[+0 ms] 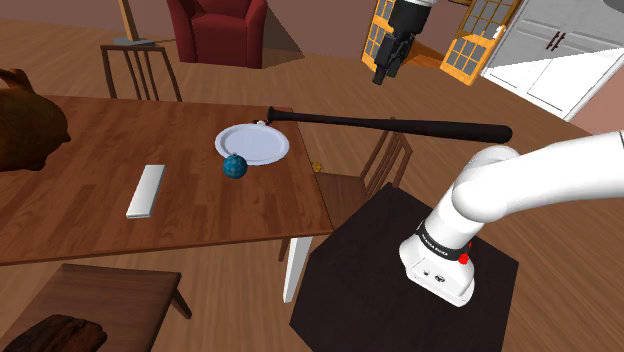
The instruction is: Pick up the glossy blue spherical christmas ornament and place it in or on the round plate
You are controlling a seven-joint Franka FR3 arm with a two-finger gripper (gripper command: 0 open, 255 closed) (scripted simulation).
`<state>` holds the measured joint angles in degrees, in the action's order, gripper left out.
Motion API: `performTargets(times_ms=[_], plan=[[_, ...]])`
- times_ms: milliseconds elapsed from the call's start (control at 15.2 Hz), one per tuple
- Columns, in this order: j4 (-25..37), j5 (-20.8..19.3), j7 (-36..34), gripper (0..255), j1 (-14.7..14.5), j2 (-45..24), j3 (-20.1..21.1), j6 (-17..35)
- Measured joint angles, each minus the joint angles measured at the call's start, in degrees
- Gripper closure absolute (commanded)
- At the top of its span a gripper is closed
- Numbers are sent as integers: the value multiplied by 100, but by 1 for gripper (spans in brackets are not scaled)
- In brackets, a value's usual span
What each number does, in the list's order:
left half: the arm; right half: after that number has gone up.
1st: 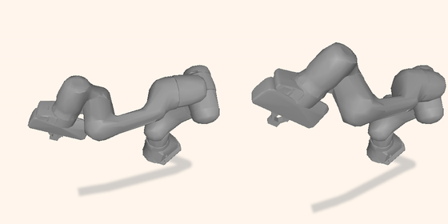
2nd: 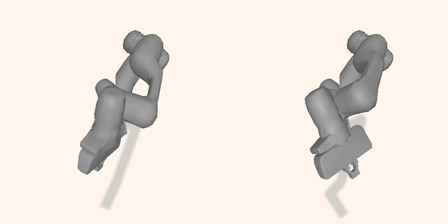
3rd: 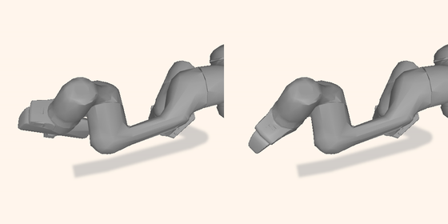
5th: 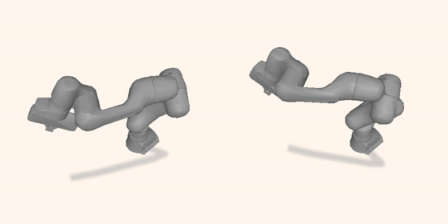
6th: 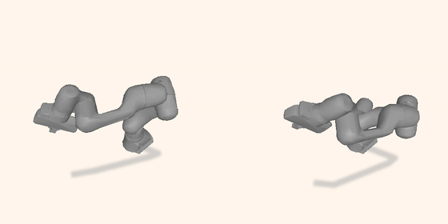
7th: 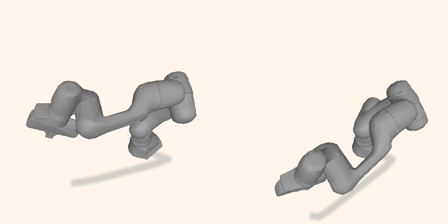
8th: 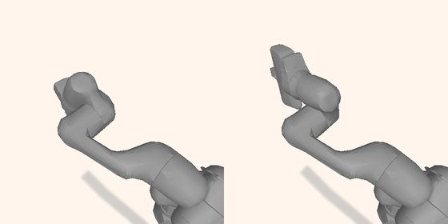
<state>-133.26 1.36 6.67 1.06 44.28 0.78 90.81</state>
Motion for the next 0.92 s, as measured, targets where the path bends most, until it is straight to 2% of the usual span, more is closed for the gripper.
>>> performTargets(times_ms=[198,660,924], plan=[[-72,36,-37,0,-37,-105,69,198],[-484,181,-242,0,-224,-892,462,1528],[-508,210,-381,0,-312,-1539,701,2284]])
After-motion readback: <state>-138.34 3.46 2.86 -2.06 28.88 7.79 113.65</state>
